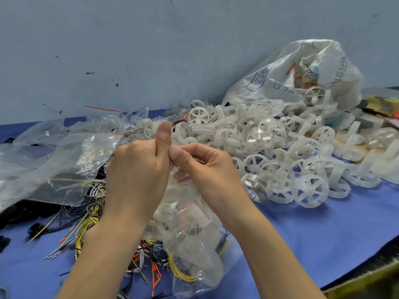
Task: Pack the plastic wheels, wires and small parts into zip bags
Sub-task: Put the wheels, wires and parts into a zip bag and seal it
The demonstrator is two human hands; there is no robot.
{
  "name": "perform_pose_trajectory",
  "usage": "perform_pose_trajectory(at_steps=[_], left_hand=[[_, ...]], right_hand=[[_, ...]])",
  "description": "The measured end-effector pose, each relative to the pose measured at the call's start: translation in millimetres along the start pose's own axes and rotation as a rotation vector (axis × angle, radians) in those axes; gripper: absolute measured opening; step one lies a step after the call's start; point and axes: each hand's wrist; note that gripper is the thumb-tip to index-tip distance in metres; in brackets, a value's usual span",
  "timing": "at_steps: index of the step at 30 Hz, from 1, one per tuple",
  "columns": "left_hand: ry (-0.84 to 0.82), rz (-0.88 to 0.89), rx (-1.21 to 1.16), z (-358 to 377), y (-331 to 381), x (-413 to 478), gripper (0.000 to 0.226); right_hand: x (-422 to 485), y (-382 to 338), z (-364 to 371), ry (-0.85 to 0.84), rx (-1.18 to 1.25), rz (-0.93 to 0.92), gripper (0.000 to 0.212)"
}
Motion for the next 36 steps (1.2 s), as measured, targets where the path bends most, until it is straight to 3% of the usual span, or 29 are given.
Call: perform_pose_trajectory(at_steps=[15, 36], left_hand=[[-0.048, 0.043, 0.157, -10, -11, -6, 0.071], [0.021, -0.021, 0.209, -53, -40, -22, 0.071]], right_hand=[[10, 2, -7, 0.299, 0.011, 0.096, 0.013], [17, 4, -18, 0.426, 0.045, 0.108, 0.01]])
Point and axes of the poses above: each hand's wrist, its own x-axis towards the middle knuckle, its own z-axis out of the palm, y = z × x, and after that the axes turned 15 degrees about -x, right-handed
